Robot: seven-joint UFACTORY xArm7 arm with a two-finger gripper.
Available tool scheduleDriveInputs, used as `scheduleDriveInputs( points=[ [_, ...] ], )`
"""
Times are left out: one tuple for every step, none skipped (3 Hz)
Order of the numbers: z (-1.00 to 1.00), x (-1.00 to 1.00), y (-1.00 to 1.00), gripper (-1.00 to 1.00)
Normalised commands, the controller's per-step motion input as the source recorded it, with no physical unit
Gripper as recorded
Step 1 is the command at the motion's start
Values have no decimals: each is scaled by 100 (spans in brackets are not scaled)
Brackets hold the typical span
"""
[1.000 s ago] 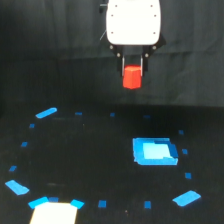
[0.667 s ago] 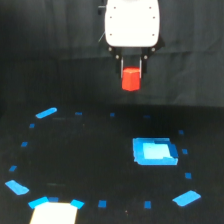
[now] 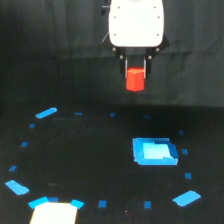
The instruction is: Pick up the red object from the table
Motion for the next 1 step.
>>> scheduleDriveInputs(
  points=[
    [68,5,-4,-100]
  ],
)
